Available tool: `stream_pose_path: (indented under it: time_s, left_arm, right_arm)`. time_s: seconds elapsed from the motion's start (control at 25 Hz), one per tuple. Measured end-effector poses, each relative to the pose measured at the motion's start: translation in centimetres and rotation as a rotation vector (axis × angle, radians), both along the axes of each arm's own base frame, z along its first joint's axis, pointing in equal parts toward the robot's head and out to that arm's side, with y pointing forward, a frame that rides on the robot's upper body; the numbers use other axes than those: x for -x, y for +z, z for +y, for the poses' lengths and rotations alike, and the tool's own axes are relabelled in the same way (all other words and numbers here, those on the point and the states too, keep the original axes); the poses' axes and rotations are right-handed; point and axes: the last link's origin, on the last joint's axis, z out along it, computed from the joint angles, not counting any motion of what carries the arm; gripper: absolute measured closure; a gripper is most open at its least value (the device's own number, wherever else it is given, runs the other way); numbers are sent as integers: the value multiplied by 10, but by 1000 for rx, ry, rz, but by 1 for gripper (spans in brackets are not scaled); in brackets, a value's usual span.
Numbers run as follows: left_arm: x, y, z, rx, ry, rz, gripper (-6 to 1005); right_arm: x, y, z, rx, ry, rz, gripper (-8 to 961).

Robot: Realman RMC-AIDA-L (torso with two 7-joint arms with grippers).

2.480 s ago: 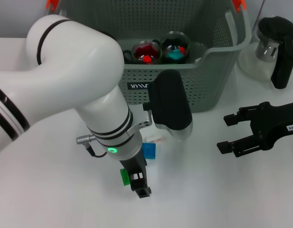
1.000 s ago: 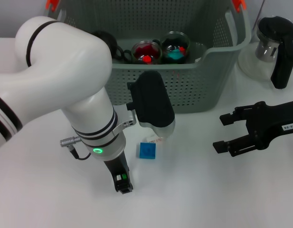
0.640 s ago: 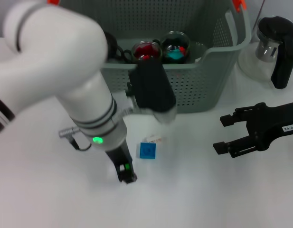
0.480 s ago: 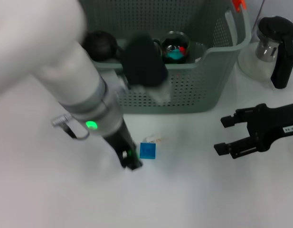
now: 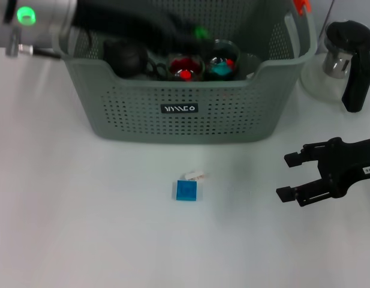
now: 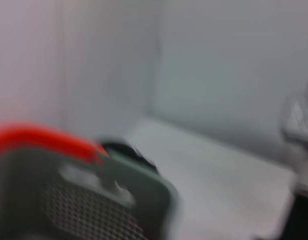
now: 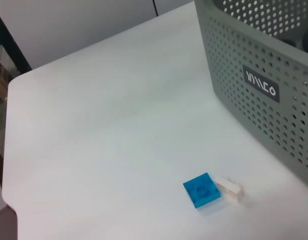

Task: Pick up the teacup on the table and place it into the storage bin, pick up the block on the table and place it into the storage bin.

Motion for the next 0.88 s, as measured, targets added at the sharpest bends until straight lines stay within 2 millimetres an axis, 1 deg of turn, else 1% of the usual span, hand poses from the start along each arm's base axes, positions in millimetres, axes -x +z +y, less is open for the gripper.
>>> stream_pose_path:
  time_s: [0.04,0.12,0.16,0.2,0.36,0.4,0.48,0.56,0.76,0.84,0.88]
  left_arm:
    - [-2,6,9,-31,13,-14,504]
    - [-2,11,25,-76,50,-13,494]
    - [-2,11,25,-76,50,-13,489]
    - [3,12,47,-126,114,3,484]
    - [12,8,72,-172,195,27,464]
    - [13,7,76,-179,204,34,458]
    - [16,5,80,-191,213,45,448]
    - [16,5,80,-204,207,50,438]
    - [15,13,76,-240,176,58,413]
    - [13,17,75,-249,163,61,188]
    - [12,19,73,-250,156,63,175]
  right_arm:
    - [0,0,0,0,1,-1,32]
    - [0,0,1,1,4,-3,32]
    - [0,0,1,1,5,-7,32]
    - [0,-1,1,2,5,-11,32]
    - [1,-4,1,7,6,-20,33]
    - [1,-4,1,8,7,-20,33]
    - [1,-5,1,9,6,-19,33]
    - [1,-5,1,6,3,-16,34]
    - [2,-4,1,4,-2,-9,34]
    - [3,-4,1,8,-1,-7,34]
    - [3,-4,1,9,-1,-6,34]
